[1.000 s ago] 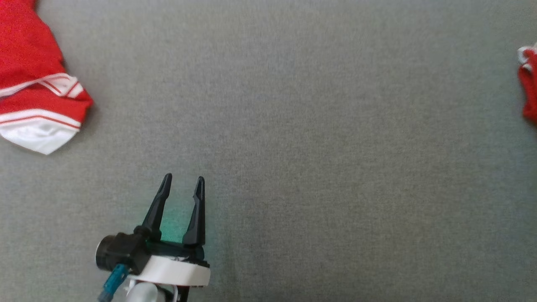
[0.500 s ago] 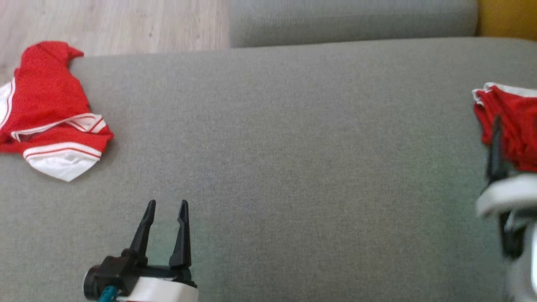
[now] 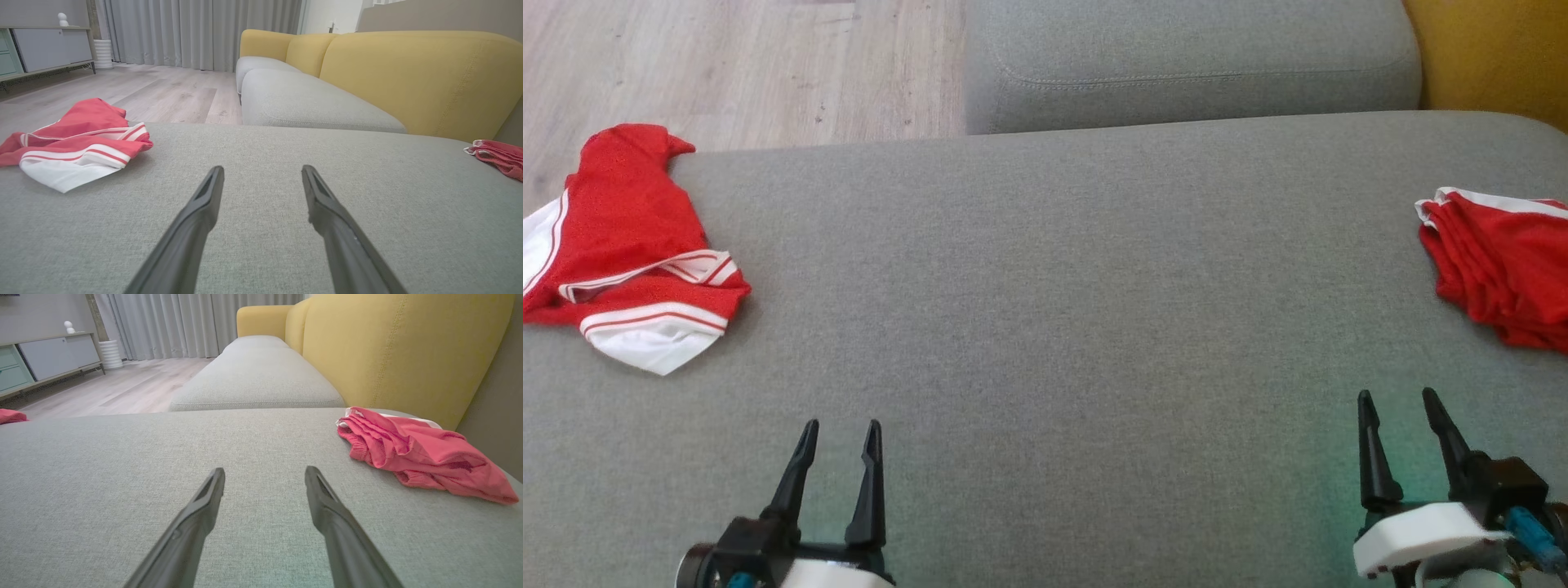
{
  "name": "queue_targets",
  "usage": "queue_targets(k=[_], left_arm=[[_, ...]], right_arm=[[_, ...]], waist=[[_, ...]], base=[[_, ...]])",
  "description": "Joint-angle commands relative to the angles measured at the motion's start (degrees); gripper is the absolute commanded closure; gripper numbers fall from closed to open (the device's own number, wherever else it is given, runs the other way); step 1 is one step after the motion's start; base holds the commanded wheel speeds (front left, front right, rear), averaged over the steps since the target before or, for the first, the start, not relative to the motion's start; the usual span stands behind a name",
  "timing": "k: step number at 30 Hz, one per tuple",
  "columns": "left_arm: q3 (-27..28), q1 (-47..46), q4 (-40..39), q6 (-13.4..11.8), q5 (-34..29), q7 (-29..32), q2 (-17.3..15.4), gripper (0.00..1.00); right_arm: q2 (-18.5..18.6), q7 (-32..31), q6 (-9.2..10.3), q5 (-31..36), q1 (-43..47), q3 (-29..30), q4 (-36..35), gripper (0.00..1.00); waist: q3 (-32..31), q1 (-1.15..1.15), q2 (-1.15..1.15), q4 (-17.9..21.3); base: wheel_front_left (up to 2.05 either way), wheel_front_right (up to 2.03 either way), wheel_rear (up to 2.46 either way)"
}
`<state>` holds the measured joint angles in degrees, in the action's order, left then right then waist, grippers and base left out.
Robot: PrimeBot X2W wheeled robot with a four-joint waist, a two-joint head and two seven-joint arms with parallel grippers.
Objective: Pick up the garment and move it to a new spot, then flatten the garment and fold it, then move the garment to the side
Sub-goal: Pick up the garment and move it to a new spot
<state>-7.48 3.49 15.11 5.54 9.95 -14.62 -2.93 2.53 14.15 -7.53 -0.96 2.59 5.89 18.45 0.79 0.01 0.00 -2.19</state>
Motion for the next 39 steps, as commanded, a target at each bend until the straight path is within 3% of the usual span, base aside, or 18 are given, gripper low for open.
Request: queue_targets(k=[1,7,10,20,24,32,39], left_arm=[[2.1,-1.3,-1.3,-0.2,-0.4,-0.4,0.1,0.0],[2.1,-1.6,-0.8,-0.1,-0.5,-0.4,0.1,0.0],[2.1,-2.0,-1.3,-0.1,-0.1,-0.4,0.1,0.0],[2.4,0.1,-1.5,-0.6,-0.1,-0.4,0.1,0.0],[4.2,1.9,-2.0,-0.6,0.3,-0.4,0.1,0.0],[6.3,-0.6,-4.3,-0.2,3.0,-0.4,0.0,0.0],[8.3,-18.1,0.4,1.3,7.3,1.2,-3.1,0.0]], right_arm=[[0.4,0.7,0.04,0.0,-1.6,-1.5,-1.4,0.0],[0.4,0.8,0.04,-0.6,-2.1,-2.1,-0.8,0.0],[0.4,0.8,0.04,-1.1,-1.4,-2.6,-1.4,0.0],[0.4,0.8,0.04,-1.0,-1.5,-6.1,-1.5,0.0],[0.4,0.8,0.04,-1.0,-3.6,-9.4,-0.7,0.0],[0.3,0.8,0.04,0.3,-7.2,-11.6,0.1,0.0],[3.5,0.3,0.04,2.7,-12.2,-10.6,-1.8,0.0]], waist=[[0.0,-0.01,0.0,0.0],[-0.1,-0.01,0.0,-0.9],[-0.4,-0.01,0.0,-3.4],[-0.8,-0.01,0.0,-17.4],[-0.4,-0.01,0.0,-21.0],[4.4,-0.01,0.0,-21.1],[16.2,-0.01,0.0,-18.4]], base=[[0.0,0.0,0.0],[0.0,0.0,0.0],[0.0,0.0,0.0],[0.0,0.0,0.0],[0.0,0.0,0.0],[0.0,0.0,0.0],[0.0,0.0,0.0]])
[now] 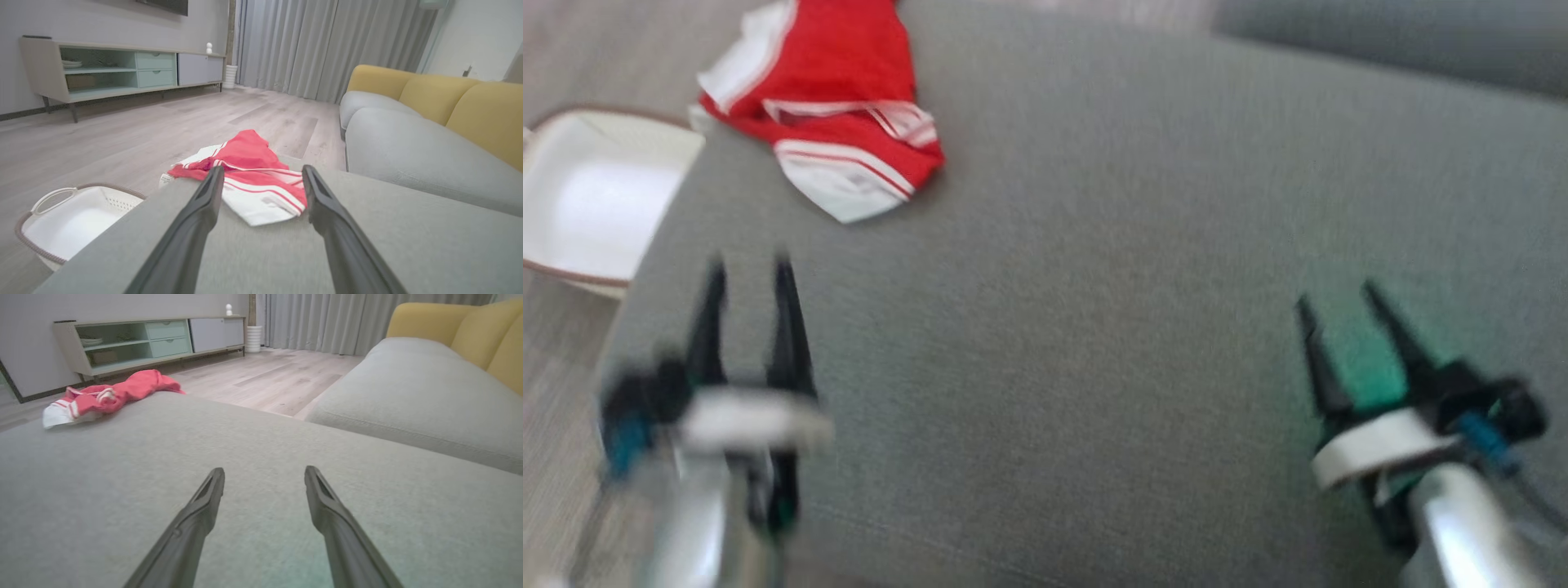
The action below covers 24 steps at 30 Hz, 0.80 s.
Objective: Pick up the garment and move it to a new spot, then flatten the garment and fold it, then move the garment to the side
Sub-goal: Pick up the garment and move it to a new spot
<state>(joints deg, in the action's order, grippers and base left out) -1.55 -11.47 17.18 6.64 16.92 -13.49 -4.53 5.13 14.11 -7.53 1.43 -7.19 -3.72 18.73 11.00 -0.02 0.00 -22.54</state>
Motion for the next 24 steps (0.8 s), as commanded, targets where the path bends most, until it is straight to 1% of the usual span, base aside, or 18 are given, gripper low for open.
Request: queue_targets(k=[1,4,7,11,13,17,21,24], left_arm=[[2.3,-6.7,0.0,0.3,1.0,1.5,-2.4,0.0],[1.4,-17.8,5.1,0.7,4.0,5.5,-5.0,0.0],[-1.0,-27.4,11.5,0.8,5.9,9.9,-9.0,0.0],[-2.1,-37.9,20.8,0.8,8.0,12.2,-12.3,0.0],[-2.2,-42.1,25.2,0.8,8.9,12.5,-12.6,0.0],[-2.7,-48.4,34.0,0.7,9.7,13.2,-12.3,0.0],[-4.1,-52.0,41.8,-0.3,8.5,14.1,-12.2,0.0],[-4.4,-53.6,46.6,-0.6,8.8,15.7,-11.9,0.0]], right_arm=[[1.7,-0.1,0.04,0.5,-3.2,-0.7,-2.9,0.0],[4.1,-1.7,0.04,1.2,-5.5,-0.2,-6.1,0.0],[6.3,-3.9,0.04,1.7,-7.0,-0.8,-9.8,0.0],[8.9,-6.8,0.04,1.4,-7.9,-1.2,-15.8,0.0],[9.9,-8.3,0.04,1.1,-7.7,-1.1,-19.1,0.0],[11.7,-11.0,0.04,0.8,-6.1,-0.2,-25.2,0.0],[12.5,-12.8,0.04,0.5,-4.1,0.6,-29.6,0.0],[12.5,-13.5,0.04,0.4,-3.1,1.2,-31.6,0.0]], waist=[[7.9,0.02,0.0,2.3],[13.5,0.02,0.0,3.3],[17.8,0.02,0.0,4.8],[22.2,0.02,0.0,6.7],[24.1,0.02,0.0,7.4],[26.8,0.02,0.0,8.3],[27.9,0.02,0.0,9.2],[28.2,0.02,0.0,9.5]], base=[[0.0,0.0,0.0],[0.0,0.0,0.0],[0.0,0.0,0.0],[0.0,0.0,0.0],[0.0,0.0,0.0],[0.0,0.0,0.0],[0.0,0.0,0.0],[0.0,0.0,0.0]])
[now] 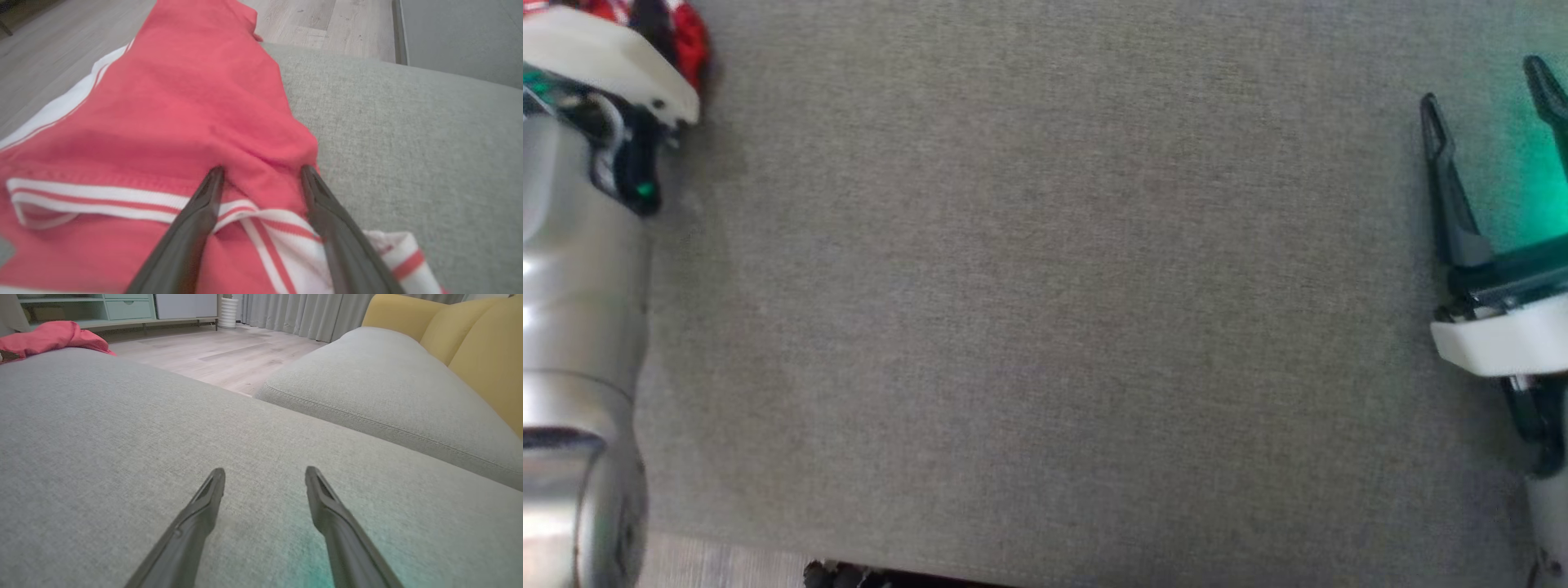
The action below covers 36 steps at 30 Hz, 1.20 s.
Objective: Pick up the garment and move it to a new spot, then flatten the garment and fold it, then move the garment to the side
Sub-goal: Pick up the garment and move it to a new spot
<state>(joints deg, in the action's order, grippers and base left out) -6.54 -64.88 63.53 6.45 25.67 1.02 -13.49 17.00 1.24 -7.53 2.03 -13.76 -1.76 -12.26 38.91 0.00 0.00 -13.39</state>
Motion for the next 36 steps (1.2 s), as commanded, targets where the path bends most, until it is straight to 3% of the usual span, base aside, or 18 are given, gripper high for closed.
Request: queue_targets(k=[1,2,3,10,18,24,30,36], left_arm=[[0.3,-0.5,1.5,-0.3,0.0,2.0,-2.8,0.0],[0.2,-0.8,2.6,-0.1,0.2,2.4,-2.7,0.75],[-0.1,-1.0,3.3,0.1,0.3,2.6,-2.7,1.0],[-1.8,-1.7,2.3,1.0,2.4,0.4,-3.2,1.0],[-9.4,3.0,-13.6,1.0,8.7,-2.1,-6.3,1.0],[-15.4,9.9,-35.4,1.0,14.8,4.0,-10.6,1.0],[-18.0,19.2,-64.2,0.6,21.6,15.0,-14.3,1.0],[-20.8,24.0,-87.1,-3.0,27.0,24.5,-15.6,1.0]], right_arm=[[0.5,-0.7,0.04,-0.2,3.7,-0.6,-1.1,0.0],[0.4,-0.8,0.04,-0.2,4.0,-0.4,-1.3,0.0],[0.2,-0.7,0.04,-0.2,4.2,-0.2,-1.4,0.0],[-1.5,1.3,0.04,-0.6,4.8,0.2,1.4,0.0],[-6.5,6.8,0.04,-1.6,5.8,-0.7,9.9,0.0],[-9.7,10.3,0.04,-2.0,6.3,-1.0,15.5,0.0],[-11.6,12.2,0.04,-2.5,6.6,-1.2,19.0,0.0],[-13.0,13.2,0.04,-3.0,5.2,-2.9,20.9,0.0]], waist=[[0.2,0.0,0.0,0.5],[0.1,0.0,0.0,0.6],[-0.2,0.0,0.0,0.6],[-4.6,0.0,0.0,1.2],[-15.1,0.0,0.0,2.5],[-21.8,0.0,0.0,4.0],[-25.6,0.0,0.0,7.0],[-25.5,0.0,0.0,12.7]], base=[[0.0,0.0,0.0],[0.0,0.0,0.0],[0.0,0.0,0.0],[0.0,0.0,0.0],[0.0,0.0,0.0],[0.0,0.0,0.0],[0.0,0.0,0.0],[0.0,0.0,0.0]])
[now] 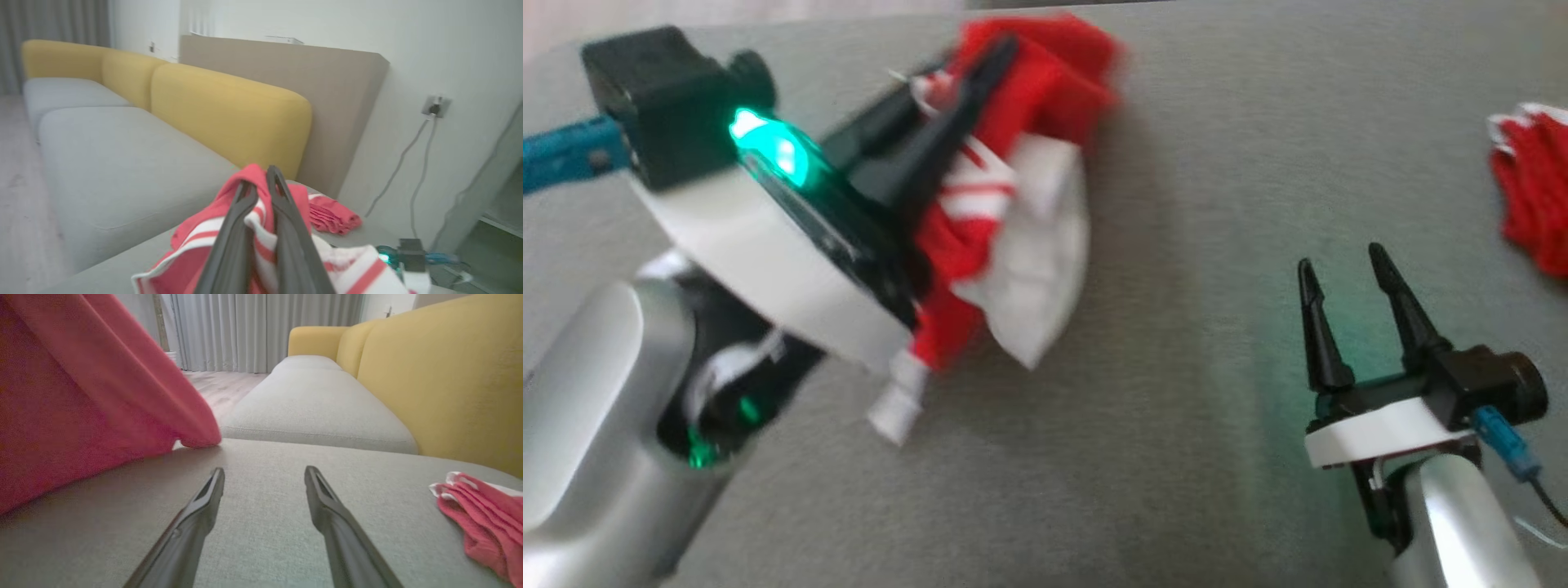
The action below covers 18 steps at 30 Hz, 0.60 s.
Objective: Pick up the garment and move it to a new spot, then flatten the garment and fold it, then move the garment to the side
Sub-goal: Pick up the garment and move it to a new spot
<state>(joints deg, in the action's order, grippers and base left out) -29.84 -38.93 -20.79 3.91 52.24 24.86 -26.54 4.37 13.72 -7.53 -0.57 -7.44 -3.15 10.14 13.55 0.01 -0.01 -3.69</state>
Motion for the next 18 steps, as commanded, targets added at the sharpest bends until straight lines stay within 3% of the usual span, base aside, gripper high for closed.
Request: queue_targets(k=[1,7,13,18], left_arm=[[1.4,-1.6,-6.3,-1.4,1.5,2.8,-2.2,1.0],[-2.7,-1.2,-4.8,-4.0,1.7,6.3,0.0,1.0],[-6.5,-0.4,14.5,-6.0,-2.2,4.5,3.6,1.0],[-8.4,0.1,29.6,-6.5,-6.4,-1.7,7.0,1.0]], right_arm=[[-0.7,0.9,0.04,-0.7,-1.8,-2.1,-0.9,0.0],[-1.3,1.2,0.04,-2.2,-3.7,-3.8,0.5,0.0],[-1.5,1.3,0.04,-6.0,-4.4,-5.7,-0.1,0.0],[-1.5,1.3,0.04,-7.7,-4.1,-6.6,-0.3,0.0]], waist=[[0.2,-0.01,0.01,5.4],[1.6,-0.01,0.01,13.6],[3.4,-0.01,0.01,20.2],[4.1,-0.01,0.01,22.4]], base=[[0.0,0.0,0.0],[0.0,0.0,0.0],[0.0,0.0,0.0],[0.0,0.0,0.0]])
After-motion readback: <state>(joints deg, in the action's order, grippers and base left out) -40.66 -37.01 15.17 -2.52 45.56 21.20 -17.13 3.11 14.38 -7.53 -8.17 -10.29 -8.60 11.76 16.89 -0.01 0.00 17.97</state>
